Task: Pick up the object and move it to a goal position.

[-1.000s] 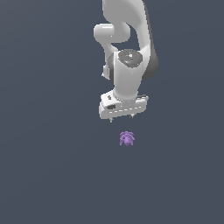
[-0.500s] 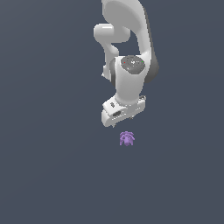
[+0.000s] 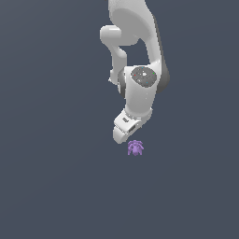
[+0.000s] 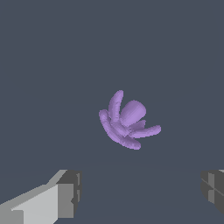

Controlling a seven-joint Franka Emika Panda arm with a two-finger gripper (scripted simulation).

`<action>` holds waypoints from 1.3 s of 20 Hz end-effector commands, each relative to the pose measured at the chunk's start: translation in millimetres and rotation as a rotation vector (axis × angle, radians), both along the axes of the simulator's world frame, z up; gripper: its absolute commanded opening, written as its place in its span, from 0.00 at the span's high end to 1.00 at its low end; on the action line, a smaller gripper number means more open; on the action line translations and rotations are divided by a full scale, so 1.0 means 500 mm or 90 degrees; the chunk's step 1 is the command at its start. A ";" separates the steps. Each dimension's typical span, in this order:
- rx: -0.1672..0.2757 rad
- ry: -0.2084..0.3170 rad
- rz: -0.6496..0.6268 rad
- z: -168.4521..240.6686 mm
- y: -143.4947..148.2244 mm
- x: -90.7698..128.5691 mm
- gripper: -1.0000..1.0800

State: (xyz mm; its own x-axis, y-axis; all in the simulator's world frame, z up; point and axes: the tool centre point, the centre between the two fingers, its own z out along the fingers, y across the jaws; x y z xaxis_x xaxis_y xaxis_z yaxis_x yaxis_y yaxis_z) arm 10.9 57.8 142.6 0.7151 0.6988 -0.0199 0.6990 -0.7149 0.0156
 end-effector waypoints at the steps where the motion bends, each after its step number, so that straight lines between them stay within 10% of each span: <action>1: 0.000 0.001 0.047 -0.008 0.004 0.005 0.04; 26: 0.013 0.006 0.467 -0.077 0.038 0.045 0.04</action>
